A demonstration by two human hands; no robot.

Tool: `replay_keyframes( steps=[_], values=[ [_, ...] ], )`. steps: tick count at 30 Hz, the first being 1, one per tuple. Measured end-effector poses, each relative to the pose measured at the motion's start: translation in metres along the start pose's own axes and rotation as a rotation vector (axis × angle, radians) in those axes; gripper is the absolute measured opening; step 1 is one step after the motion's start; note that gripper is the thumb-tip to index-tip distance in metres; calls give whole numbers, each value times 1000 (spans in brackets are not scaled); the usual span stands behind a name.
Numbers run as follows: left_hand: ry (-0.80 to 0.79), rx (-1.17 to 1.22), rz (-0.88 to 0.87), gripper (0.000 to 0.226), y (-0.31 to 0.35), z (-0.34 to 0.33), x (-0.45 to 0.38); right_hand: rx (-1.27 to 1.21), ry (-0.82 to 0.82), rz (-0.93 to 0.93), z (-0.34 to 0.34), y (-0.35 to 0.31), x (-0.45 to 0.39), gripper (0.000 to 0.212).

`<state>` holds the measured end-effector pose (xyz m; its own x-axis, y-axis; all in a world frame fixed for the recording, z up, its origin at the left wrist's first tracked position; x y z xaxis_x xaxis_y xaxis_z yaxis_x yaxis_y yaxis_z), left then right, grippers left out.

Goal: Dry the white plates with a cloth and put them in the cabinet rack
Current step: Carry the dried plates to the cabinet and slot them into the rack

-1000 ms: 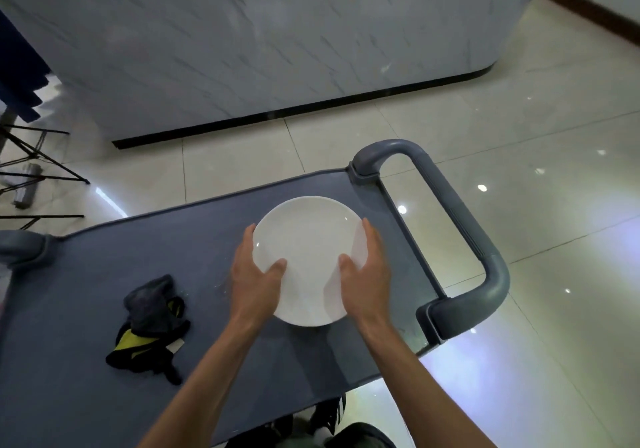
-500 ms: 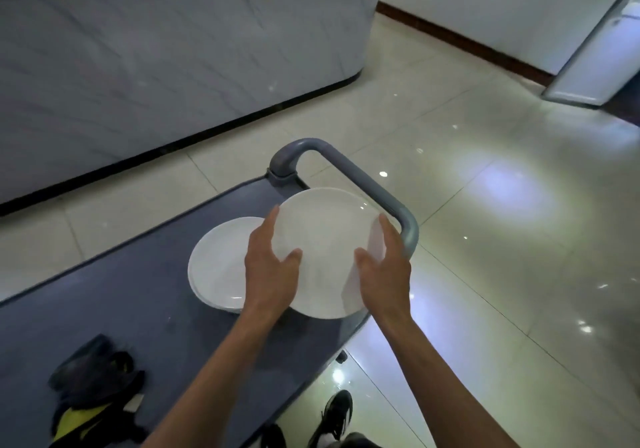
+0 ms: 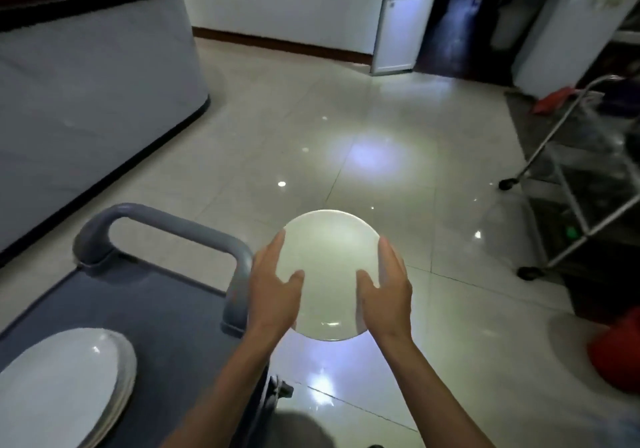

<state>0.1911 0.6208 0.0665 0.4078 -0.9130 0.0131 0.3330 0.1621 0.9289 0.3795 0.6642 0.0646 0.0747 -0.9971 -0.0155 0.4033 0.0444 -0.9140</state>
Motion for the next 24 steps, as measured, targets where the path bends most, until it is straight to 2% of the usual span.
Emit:
replay_keyframes(
  steps=[6,12,24],
  values=[
    [-175,37,-39,74,48,-131,-38,-28,191,-104,110,56,-49,66],
    [-377,52,-90,72,85,-245,-49,-32,356,-187,203,104,-62,65],
    [-769,-34,-226,70,140,-458,-70,-72,709,-404,343,188,-75,67]
  ],
)
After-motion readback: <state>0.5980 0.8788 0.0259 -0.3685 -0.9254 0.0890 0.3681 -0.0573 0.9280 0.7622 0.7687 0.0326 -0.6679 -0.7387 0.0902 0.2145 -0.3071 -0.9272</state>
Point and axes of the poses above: each hand's wrist, its own x-axis away from the middle knuckle, its own z-axis out of the back of the hand, y = z × x, the point moved 4 cm from there along -x, towards the middle knuckle, and after that the axes turned 9 degrees about -y, right-handed, at the moved point
